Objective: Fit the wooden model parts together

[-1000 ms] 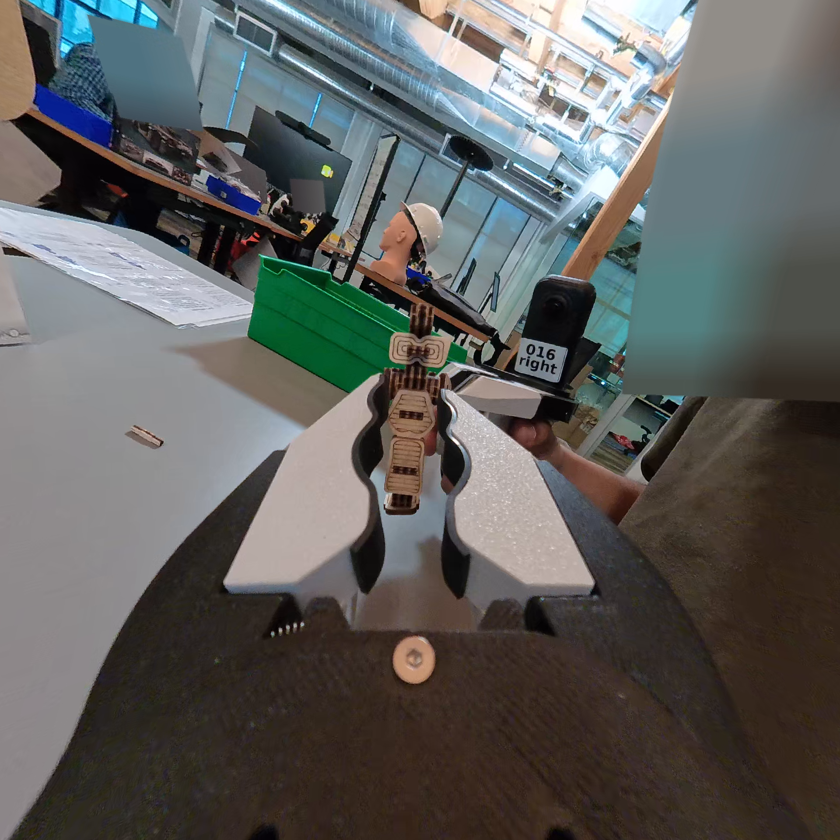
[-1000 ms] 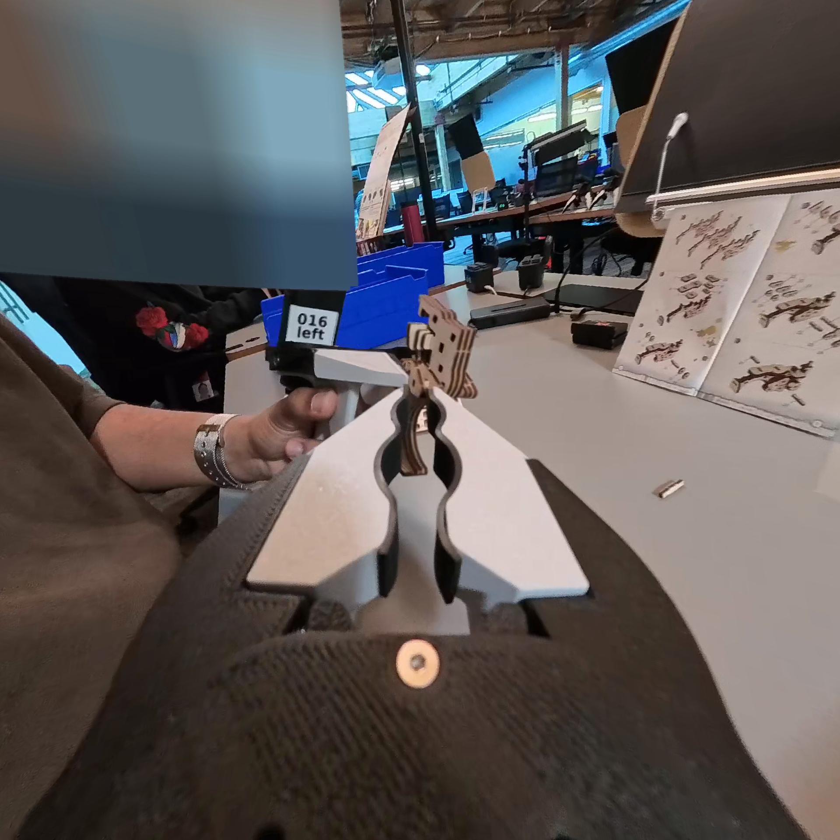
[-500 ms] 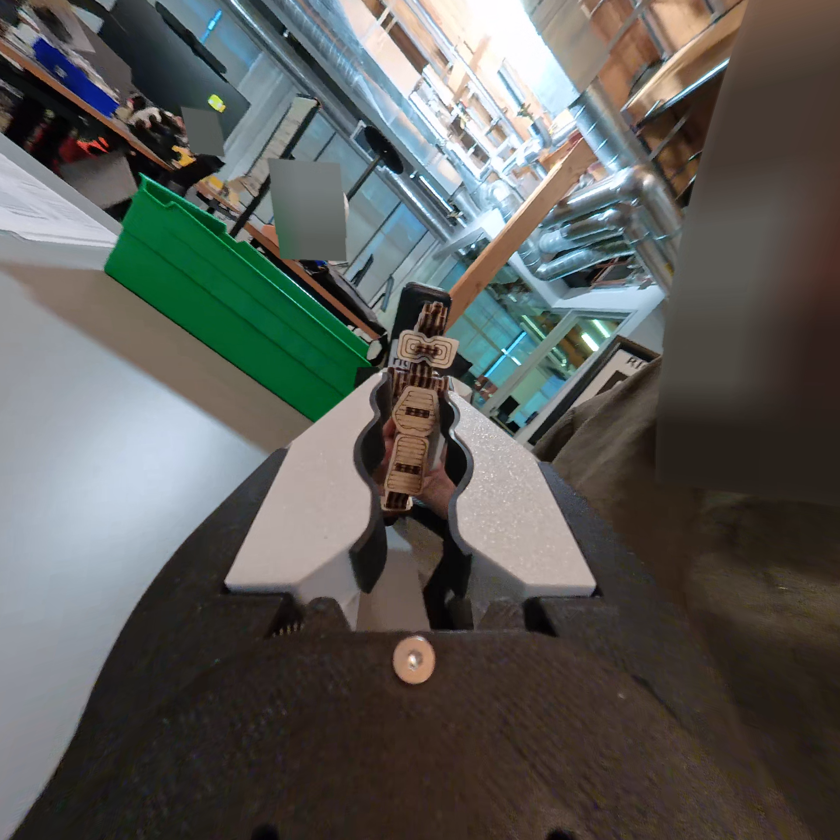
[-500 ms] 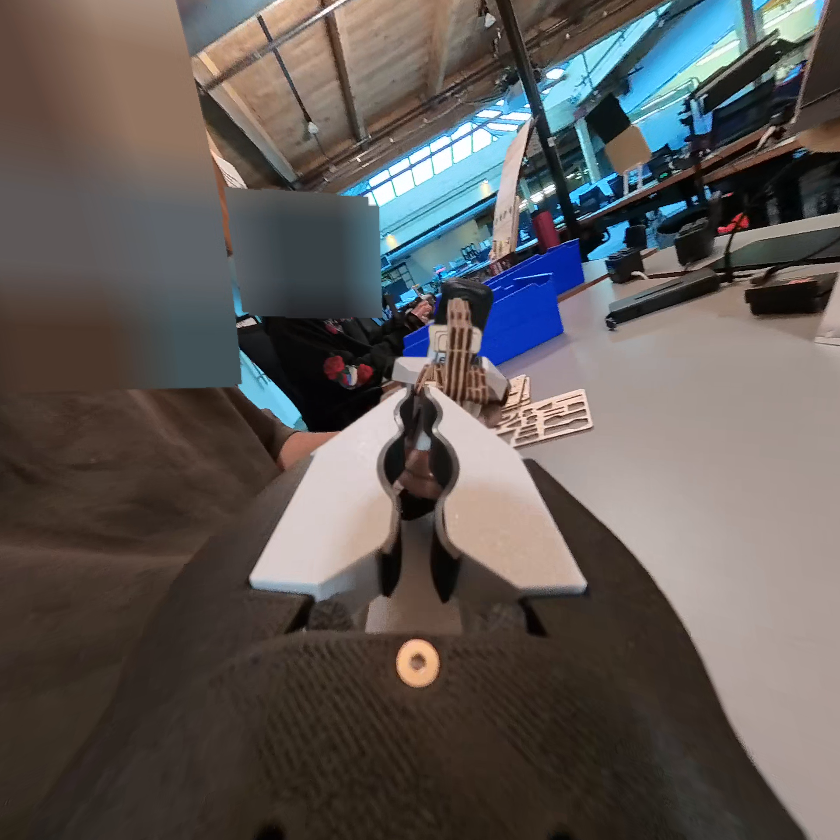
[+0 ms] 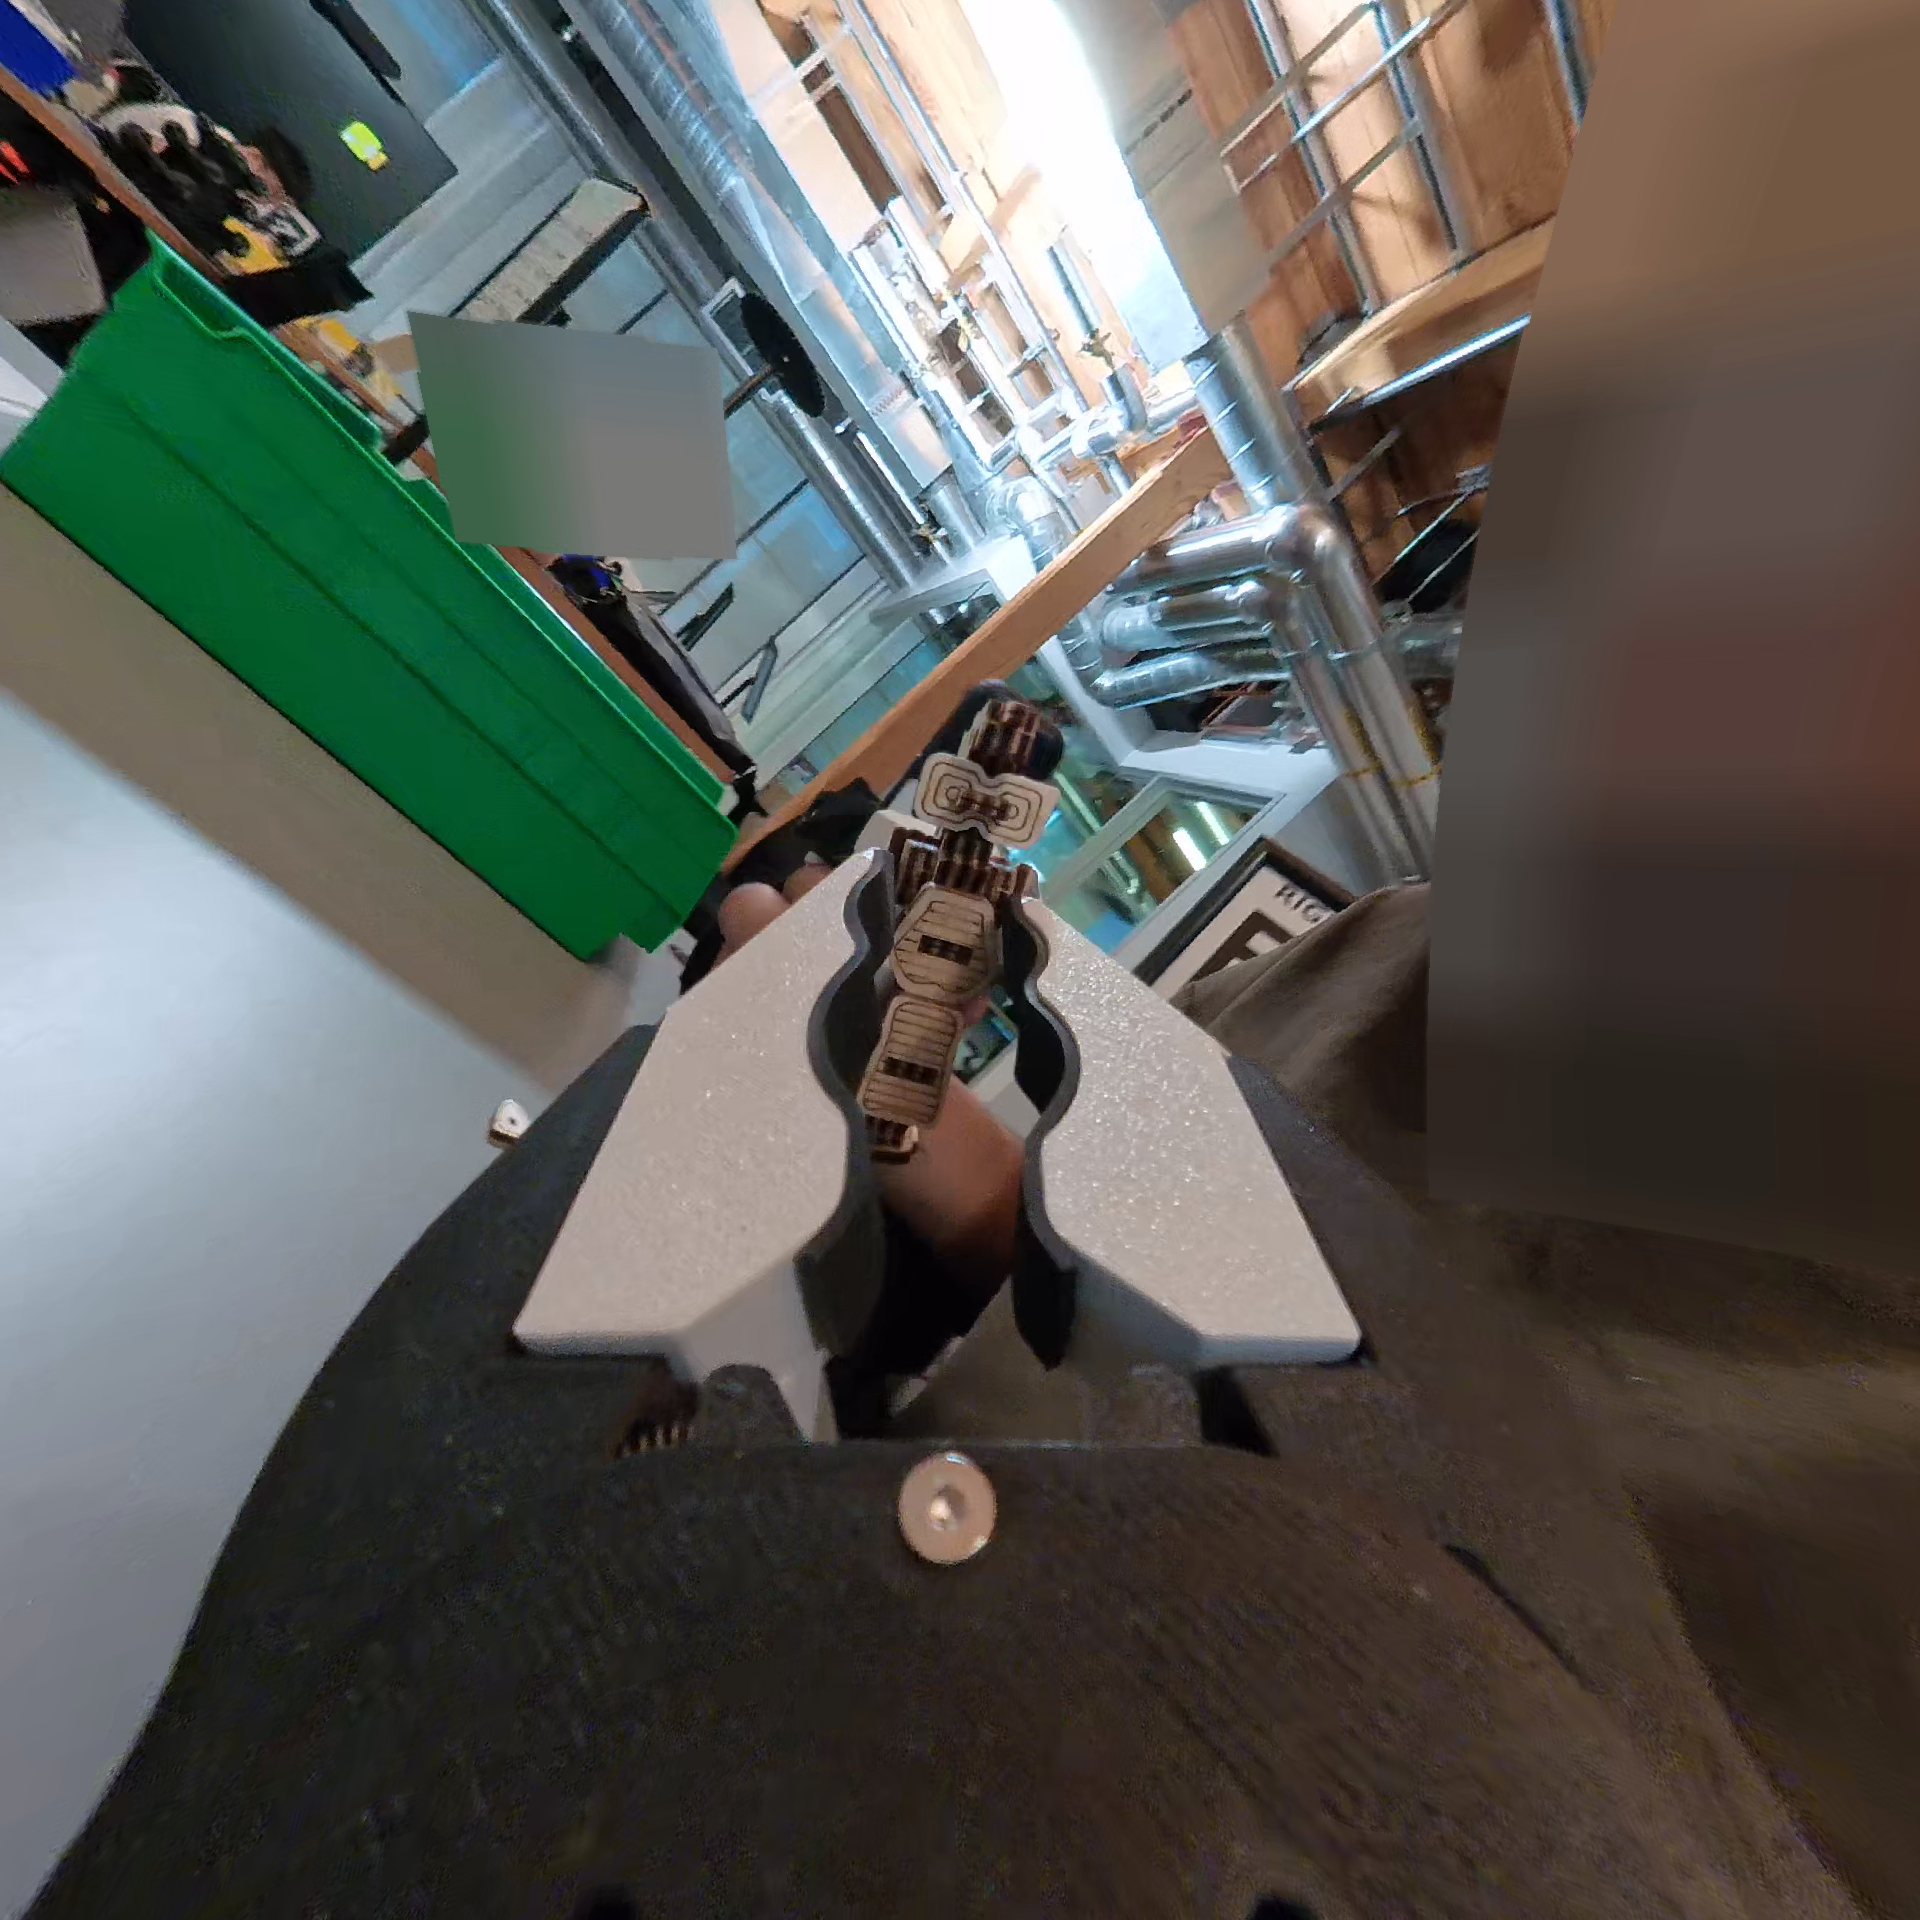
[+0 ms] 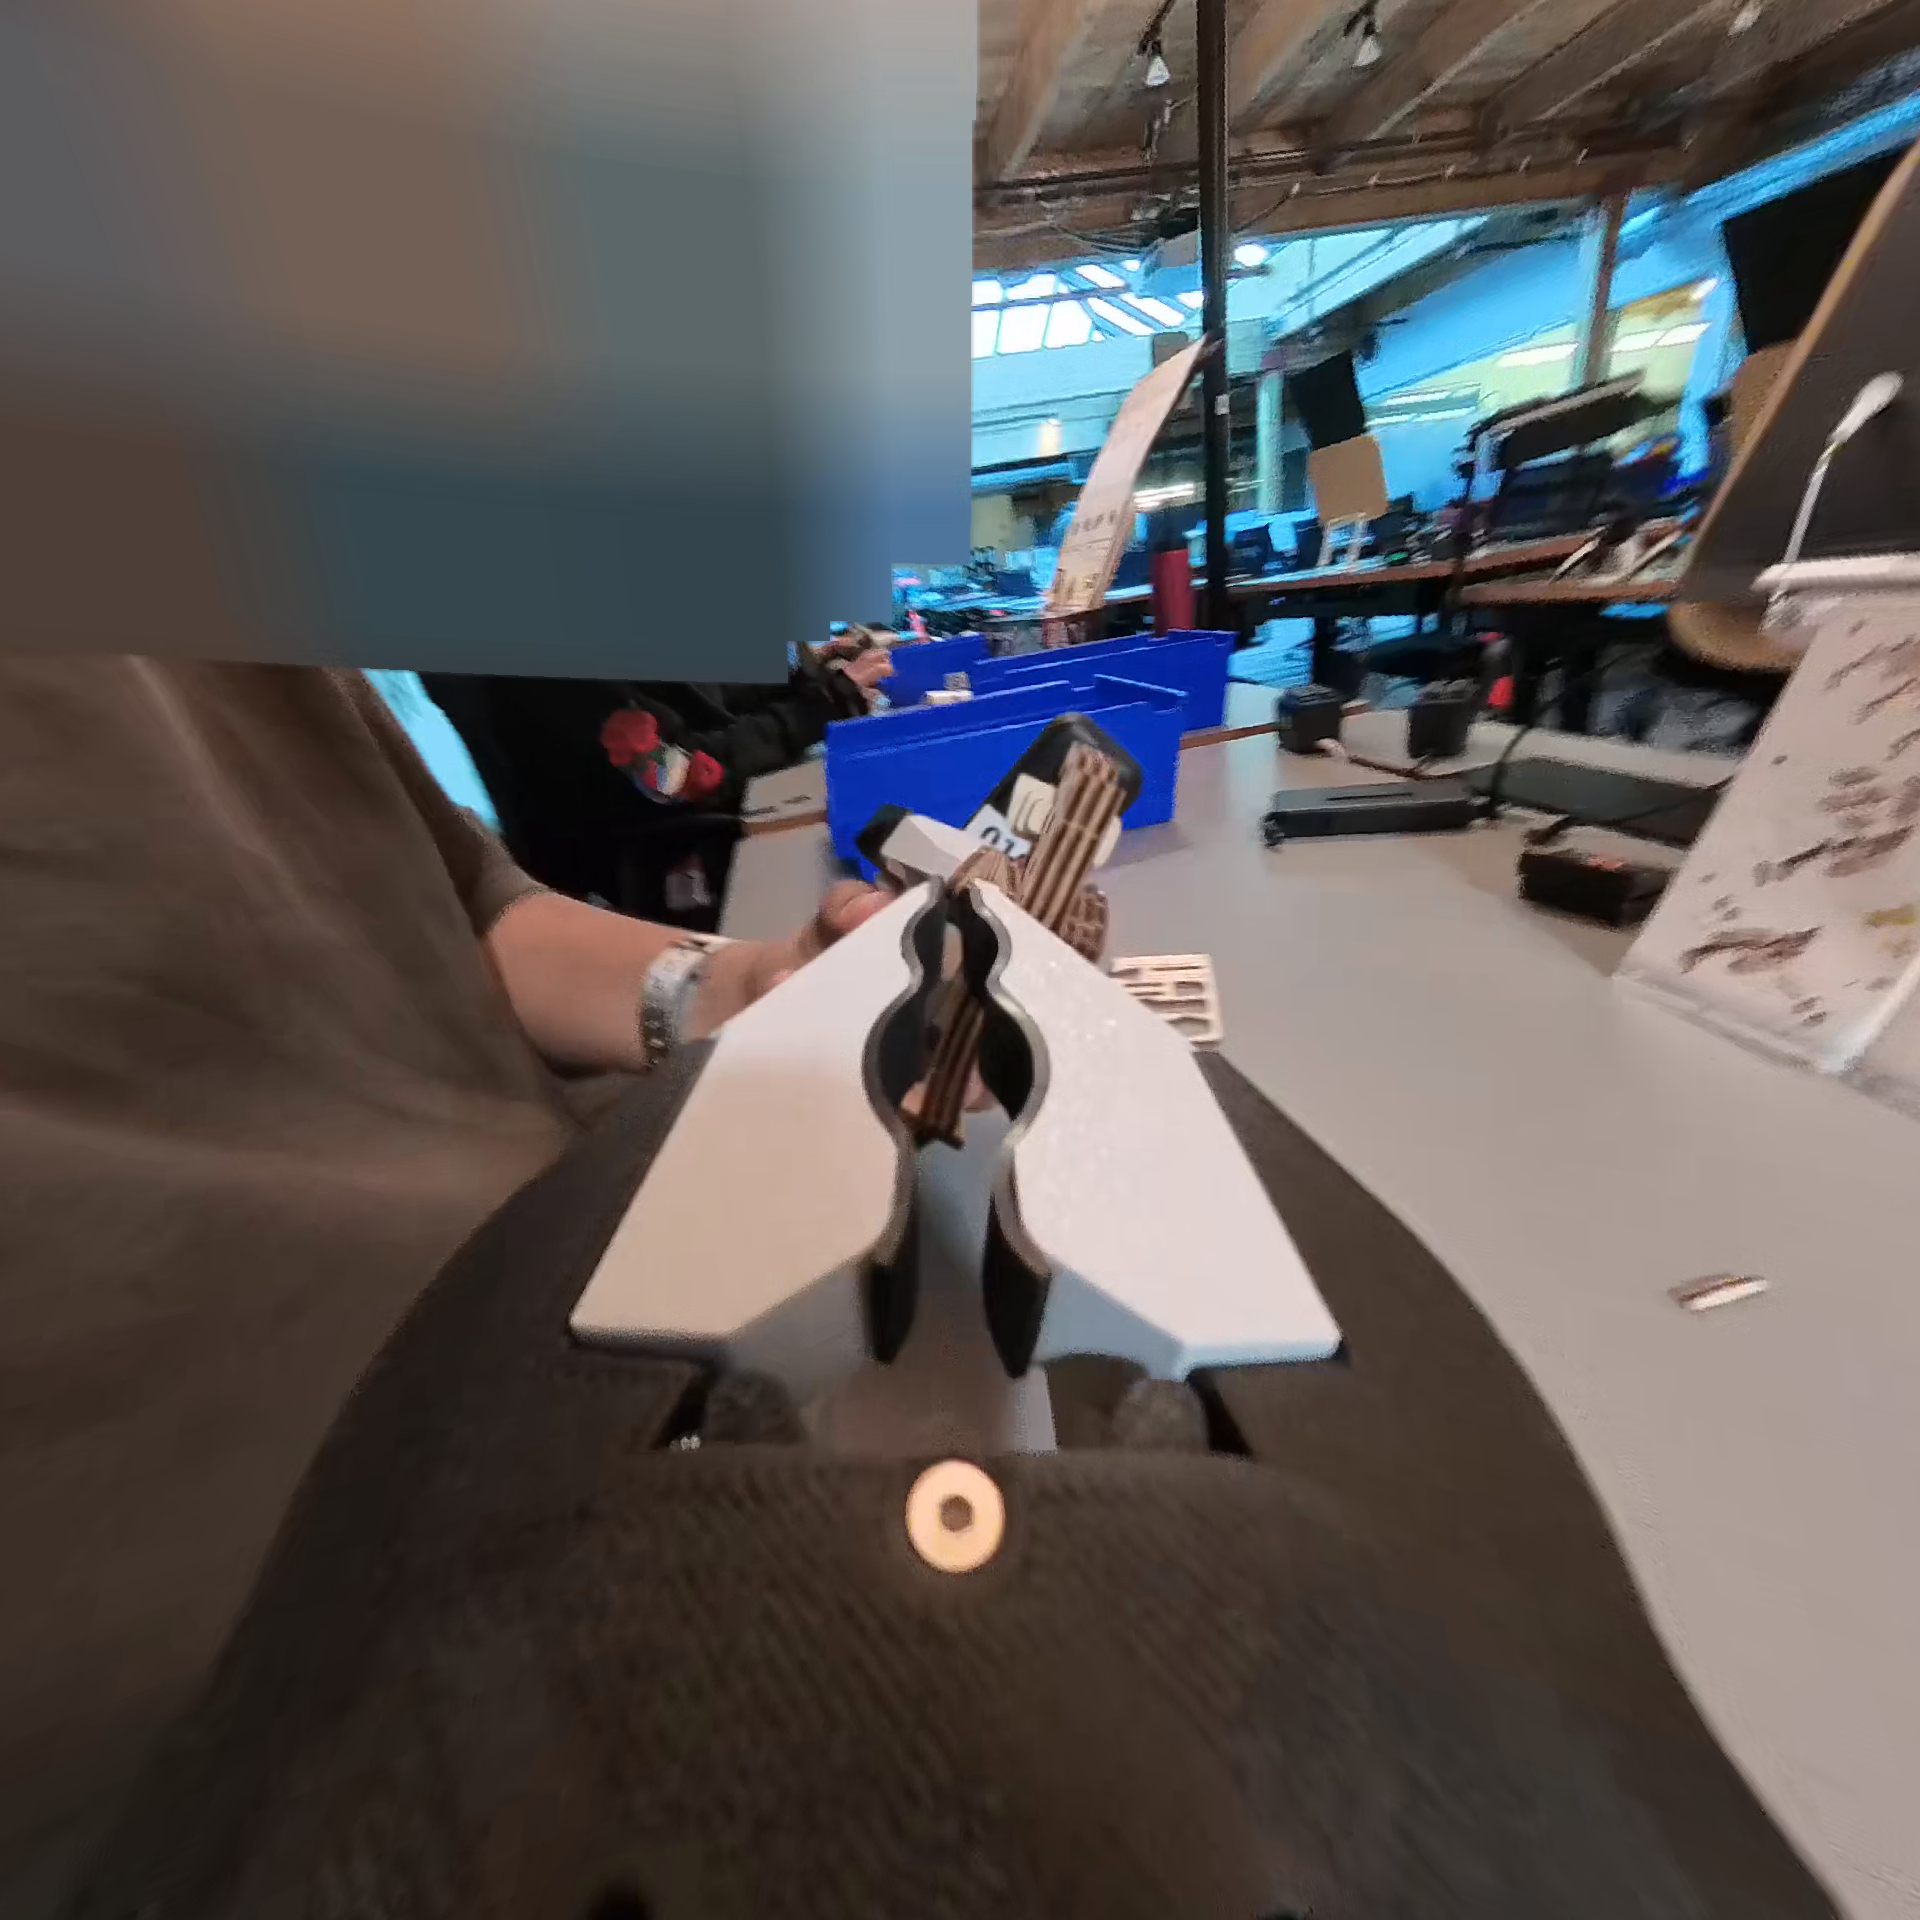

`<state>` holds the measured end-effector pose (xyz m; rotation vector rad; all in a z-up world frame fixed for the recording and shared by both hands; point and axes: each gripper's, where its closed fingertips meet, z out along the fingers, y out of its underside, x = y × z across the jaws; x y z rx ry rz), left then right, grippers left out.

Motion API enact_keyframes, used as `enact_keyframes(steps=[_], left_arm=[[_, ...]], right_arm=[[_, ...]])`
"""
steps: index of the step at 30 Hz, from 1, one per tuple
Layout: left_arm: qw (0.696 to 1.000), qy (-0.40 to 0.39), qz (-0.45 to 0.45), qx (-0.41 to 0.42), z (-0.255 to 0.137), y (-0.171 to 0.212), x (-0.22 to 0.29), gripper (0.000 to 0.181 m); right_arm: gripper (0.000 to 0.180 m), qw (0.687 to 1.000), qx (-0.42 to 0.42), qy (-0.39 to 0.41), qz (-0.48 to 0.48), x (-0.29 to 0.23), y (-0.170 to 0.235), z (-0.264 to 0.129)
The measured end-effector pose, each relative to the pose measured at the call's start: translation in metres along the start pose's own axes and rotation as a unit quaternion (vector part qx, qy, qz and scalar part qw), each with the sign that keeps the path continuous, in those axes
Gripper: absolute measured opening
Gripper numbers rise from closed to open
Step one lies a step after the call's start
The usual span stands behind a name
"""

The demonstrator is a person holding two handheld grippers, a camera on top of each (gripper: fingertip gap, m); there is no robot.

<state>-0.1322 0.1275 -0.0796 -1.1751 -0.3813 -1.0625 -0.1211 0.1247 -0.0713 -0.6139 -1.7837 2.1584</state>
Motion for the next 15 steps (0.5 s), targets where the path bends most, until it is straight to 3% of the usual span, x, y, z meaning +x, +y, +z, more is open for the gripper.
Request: enact_keyframes(steps=[1,5,10,15], left_arm=[[1.0,-0.013,0.021,-0.006,0.0,0.0,-0.001,0.019],[0.984,-0.099,0.15,-0.024,-0.006,-0.007,-0.011,0.018],[0.938,-0.21,0.274,-0.013,-0.014,-0.017,-0.026,0.018],[0.879,-0.292,0.376,-0.014,-0.018,-0.021,-0.033,0.018]], right_arm=[[0.0,0.999,0.006,-0.012,0.036,0.001,0.0,-0.001],[0.001,0.994,0.014,0.006,0.113,0.013,0.003,0.002],[0.01,0.989,-0.022,0.146,-0.01,0.04,0.015,0.0],[0.021,0.972,-0.019,0.232,-0.019,0.053,0.014,-0.001]])
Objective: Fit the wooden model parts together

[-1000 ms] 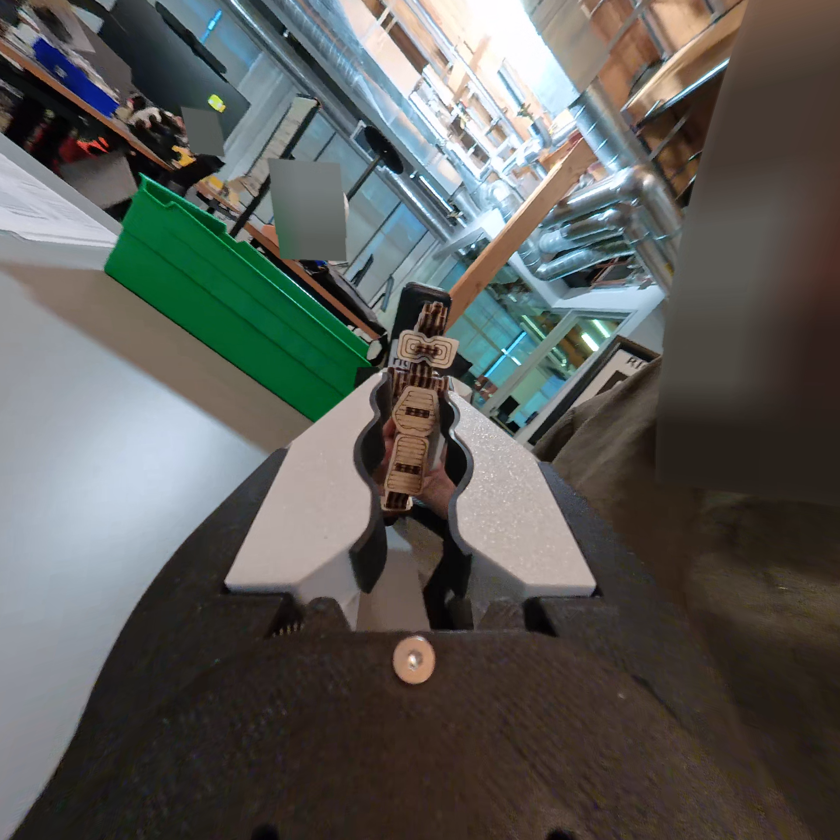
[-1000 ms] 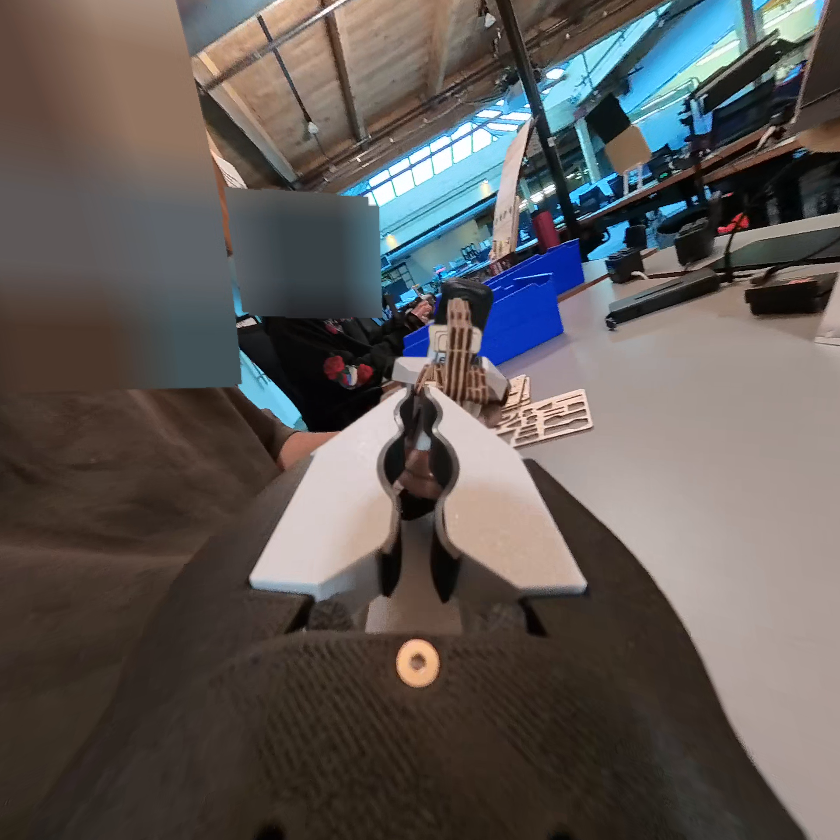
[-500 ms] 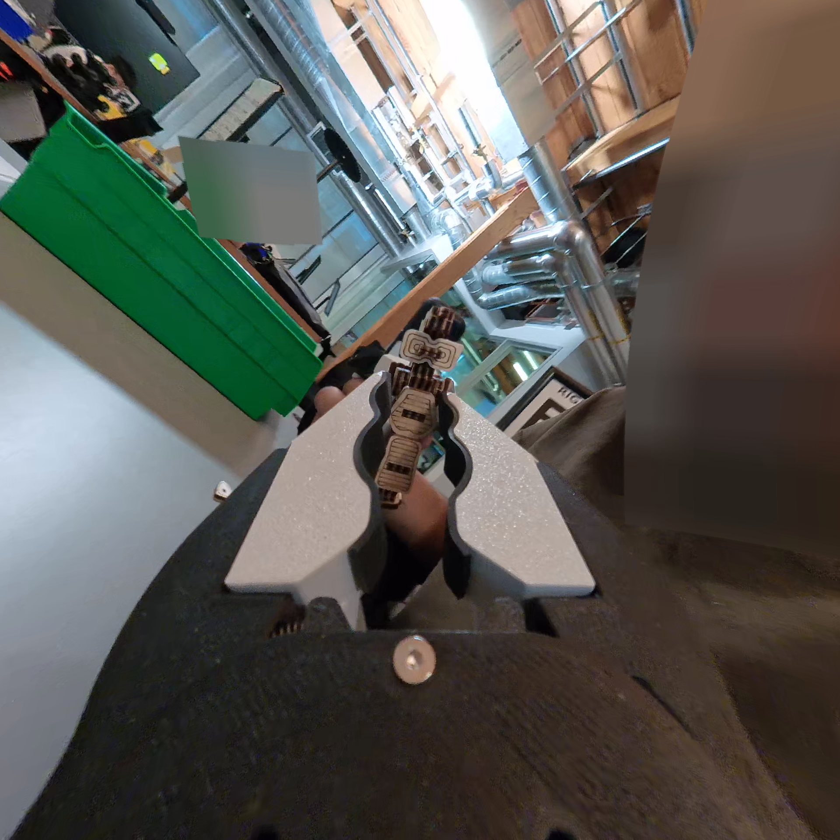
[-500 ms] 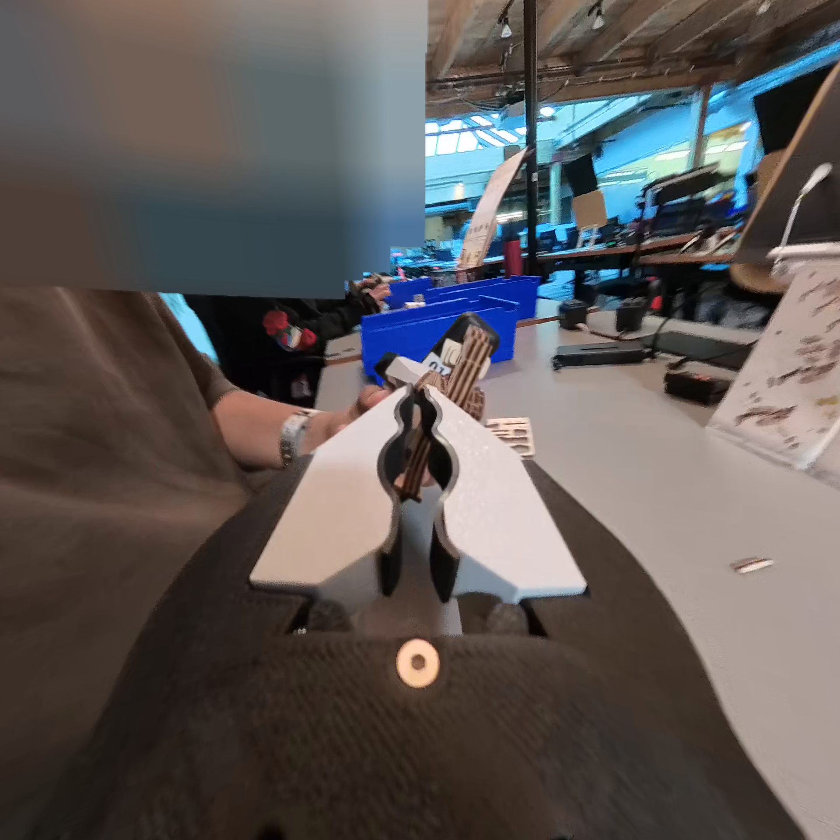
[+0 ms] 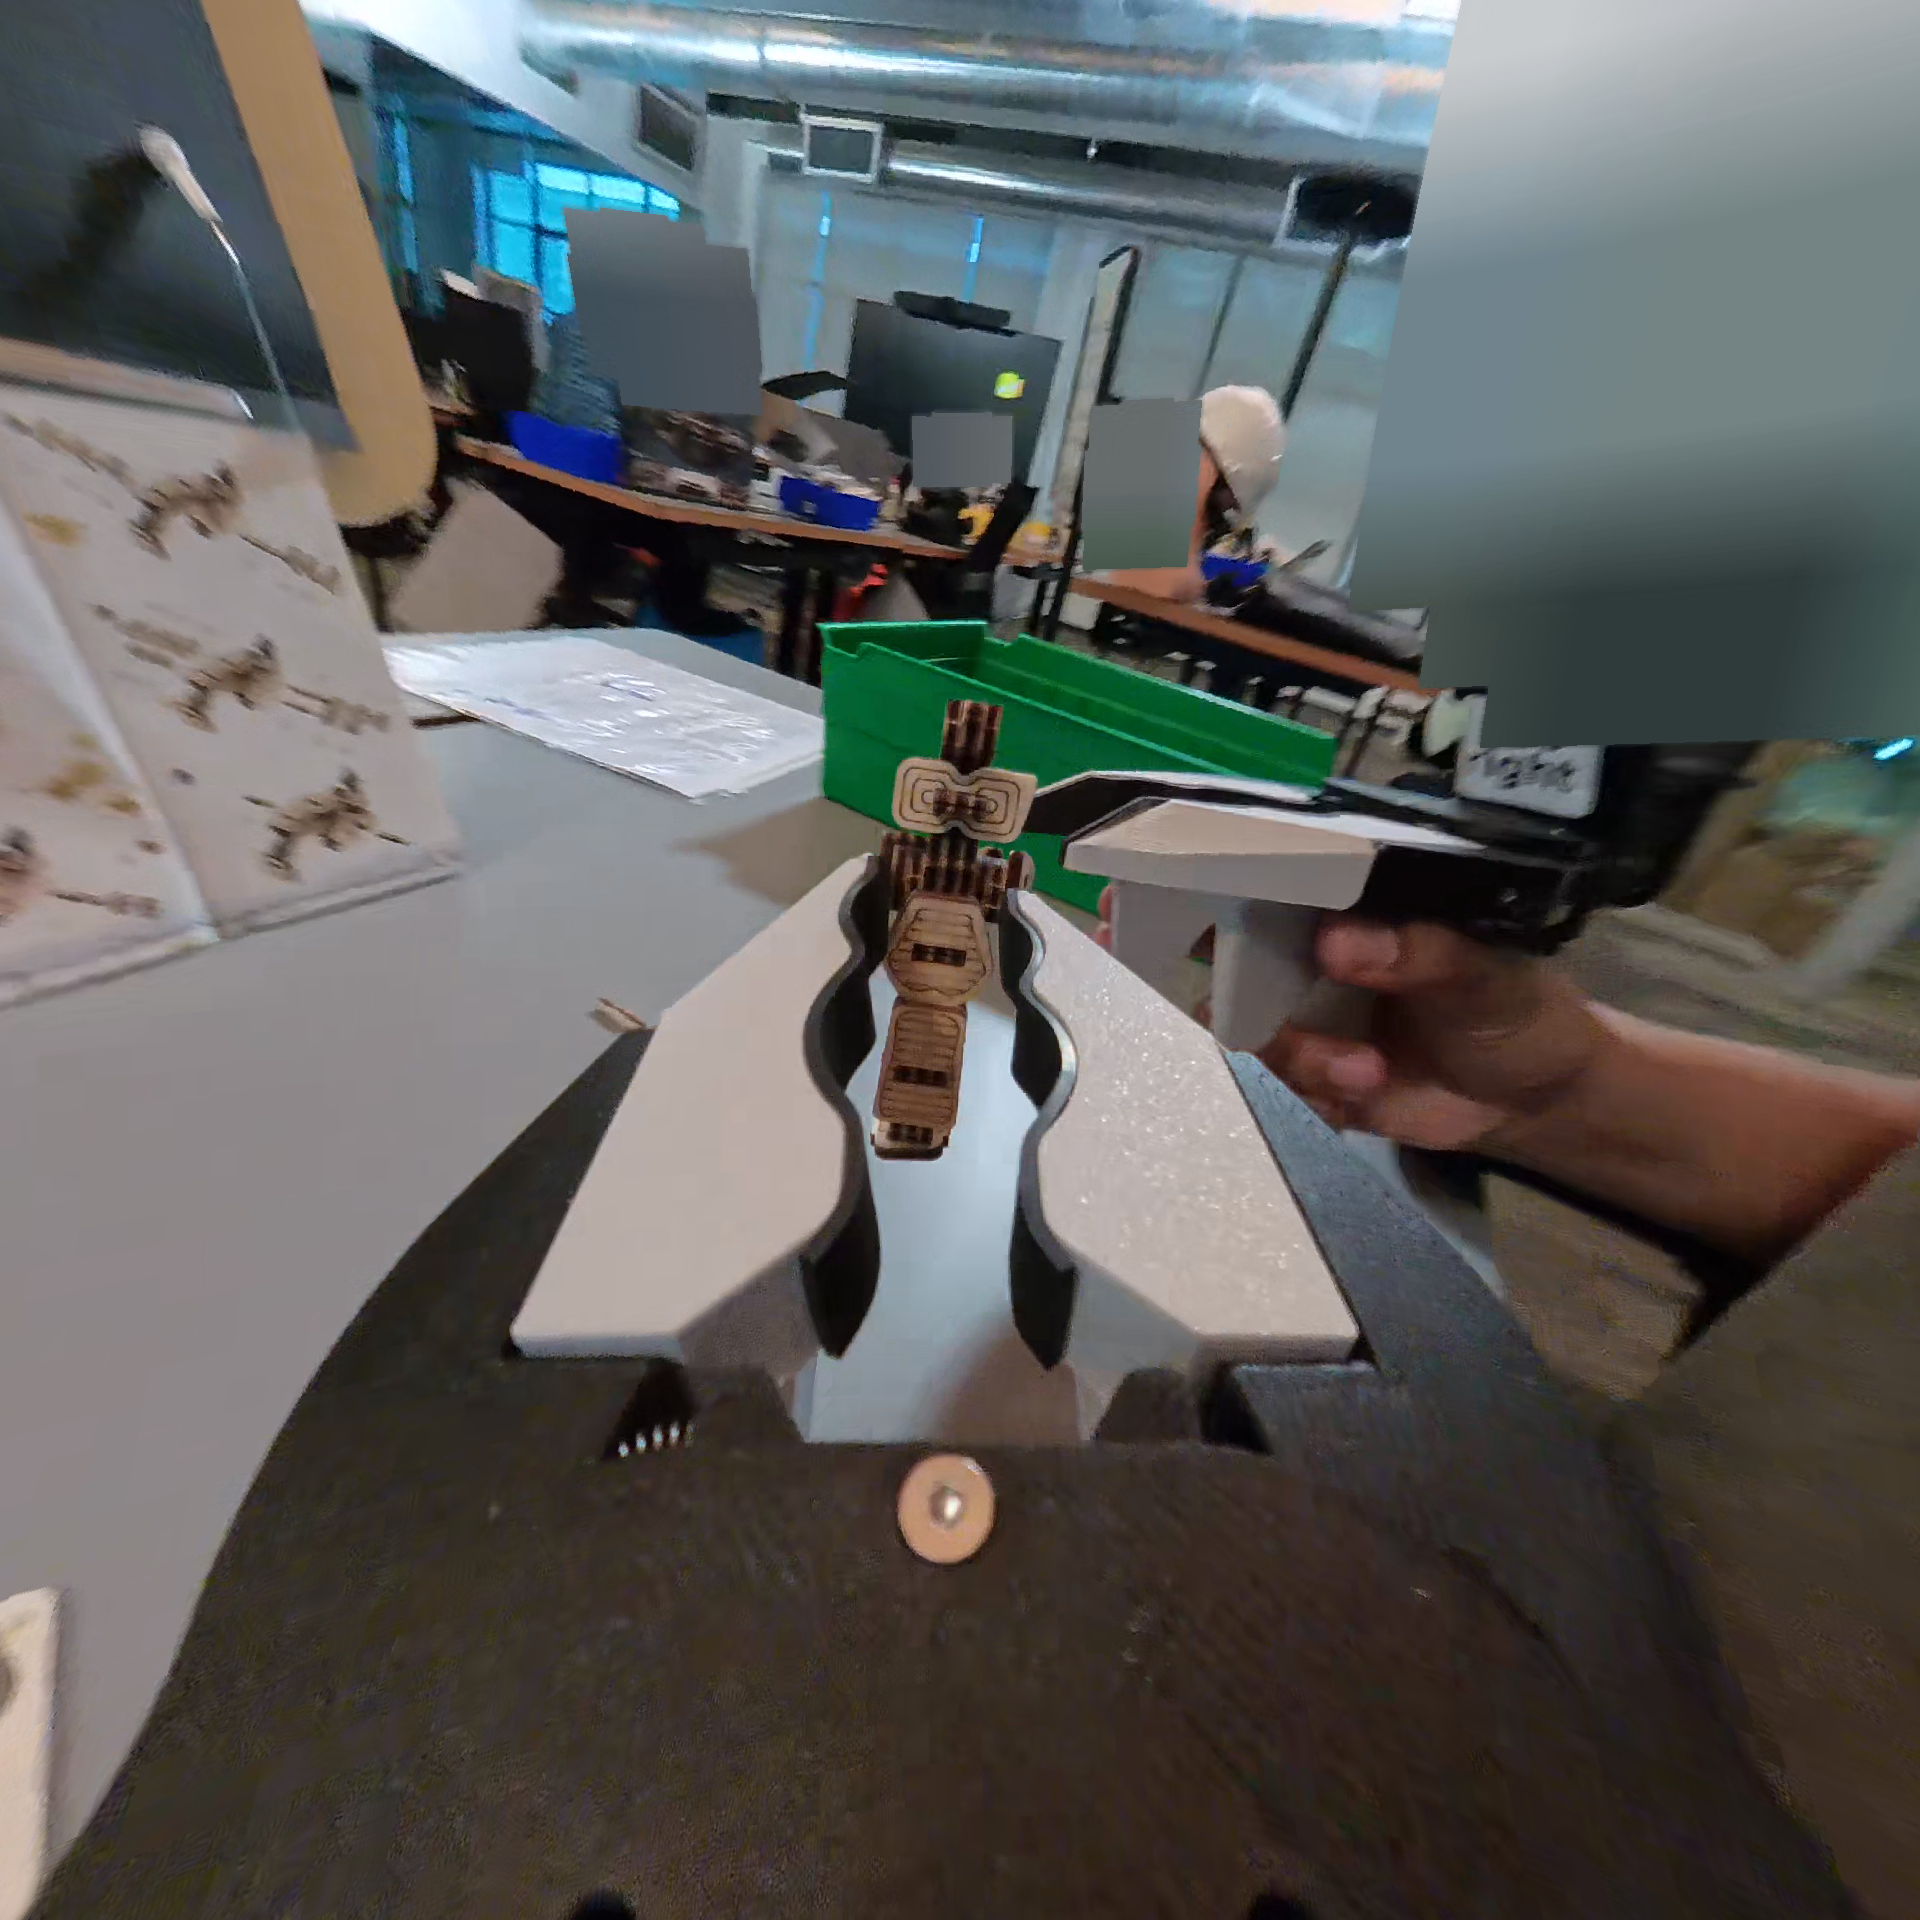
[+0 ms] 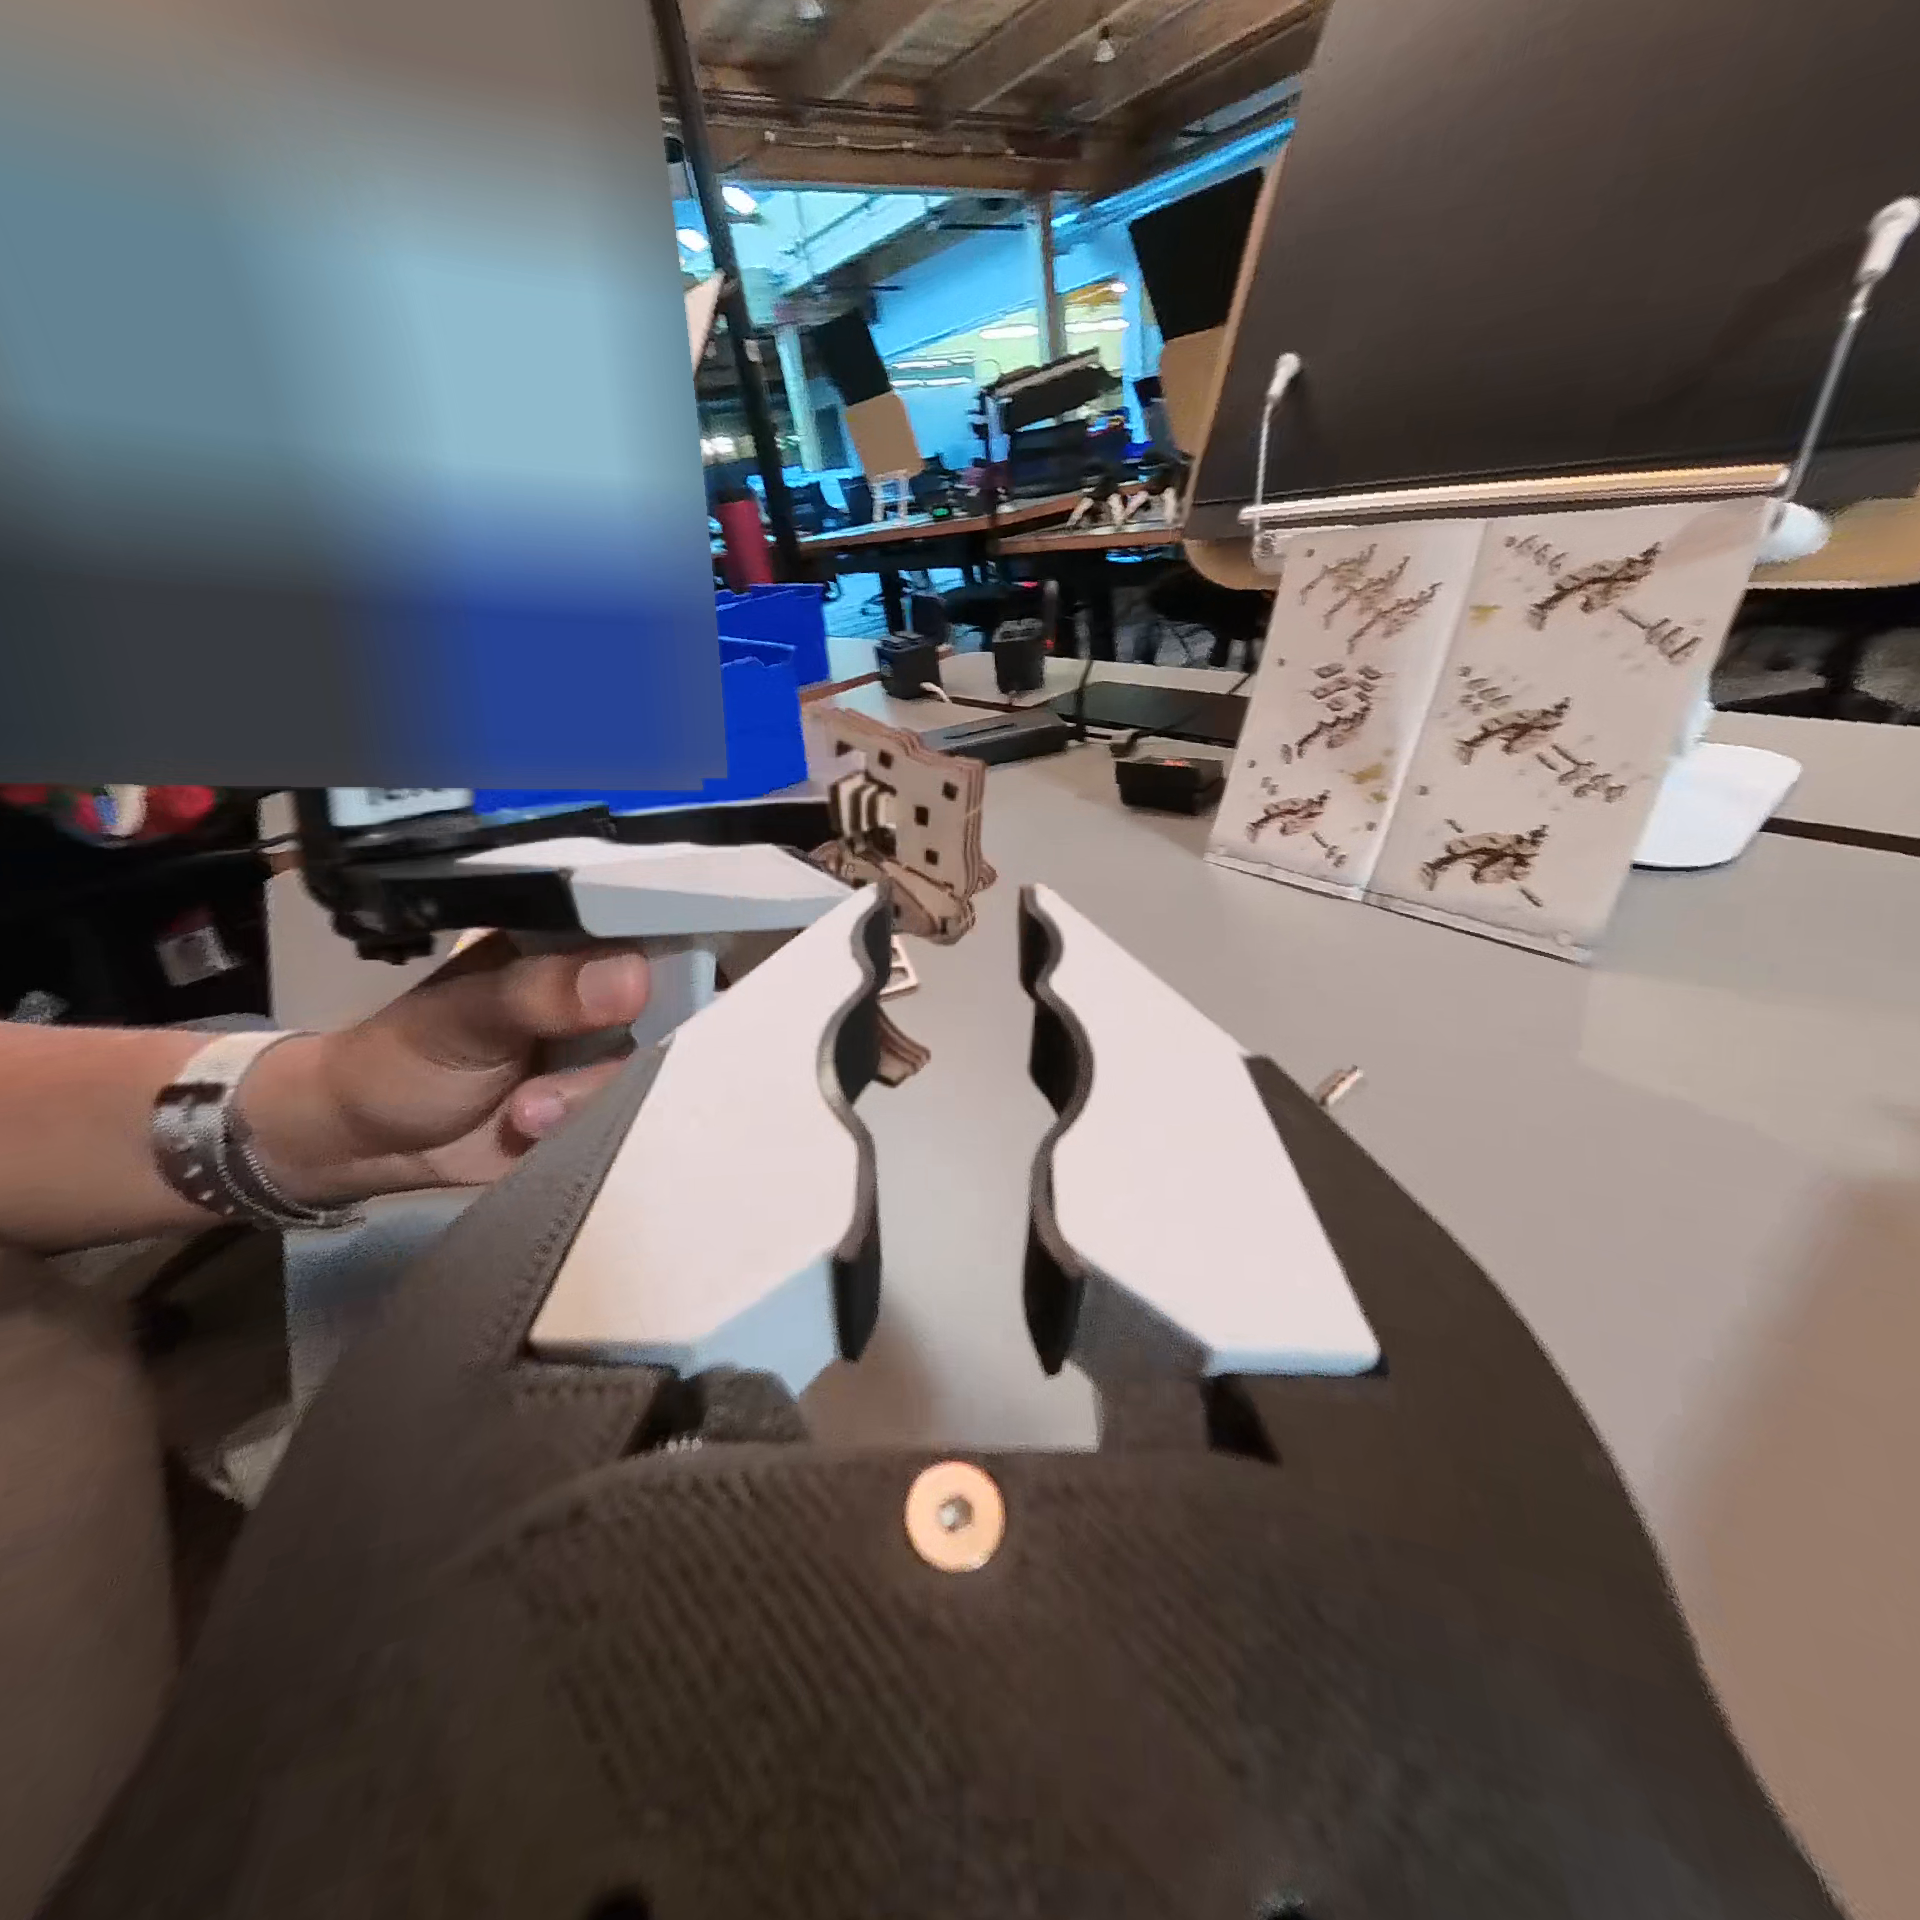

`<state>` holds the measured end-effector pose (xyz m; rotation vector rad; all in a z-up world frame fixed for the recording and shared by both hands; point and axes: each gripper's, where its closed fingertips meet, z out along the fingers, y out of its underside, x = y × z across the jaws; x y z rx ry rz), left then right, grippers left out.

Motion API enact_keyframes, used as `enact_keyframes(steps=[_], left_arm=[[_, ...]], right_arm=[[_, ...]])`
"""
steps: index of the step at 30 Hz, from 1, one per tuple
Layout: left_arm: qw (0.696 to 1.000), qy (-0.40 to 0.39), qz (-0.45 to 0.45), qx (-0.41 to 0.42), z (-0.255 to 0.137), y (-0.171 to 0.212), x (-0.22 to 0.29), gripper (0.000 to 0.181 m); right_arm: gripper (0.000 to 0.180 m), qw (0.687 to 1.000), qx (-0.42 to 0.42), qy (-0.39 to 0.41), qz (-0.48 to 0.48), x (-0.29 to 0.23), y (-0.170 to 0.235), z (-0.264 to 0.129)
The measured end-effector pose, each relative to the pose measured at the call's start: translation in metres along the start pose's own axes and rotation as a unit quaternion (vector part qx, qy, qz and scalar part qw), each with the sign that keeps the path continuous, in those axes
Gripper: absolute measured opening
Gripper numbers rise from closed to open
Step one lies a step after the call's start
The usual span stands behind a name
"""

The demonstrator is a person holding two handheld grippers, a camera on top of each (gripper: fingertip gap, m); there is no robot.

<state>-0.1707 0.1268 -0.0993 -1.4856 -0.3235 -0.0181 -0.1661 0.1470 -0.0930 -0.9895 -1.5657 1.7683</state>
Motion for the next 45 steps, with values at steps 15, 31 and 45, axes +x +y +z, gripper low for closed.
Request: enact_keyframes(steps=[15,31,45], left_arm=[[0.998,0.005,0.057,-0.008,0.002,0.002,0.009,0.018],[0.954,0.091,0.032,-0.285,-0.002,0.084,0.015,0.019],[0.955,0.133,-0.077,-0.256,-0.005,0.073,0.013,0.019]], right_arm=[[0.009,0.999,-0.013,-0.004,-0.034,-0.015,0.004,0.003],[0.003,0.95,-0.234,-0.123,-0.163,-0.018,0.088,-0.021],[0.001,0.953,-0.181,-0.218,-0.106,-0.037,0.063,-0.039]])
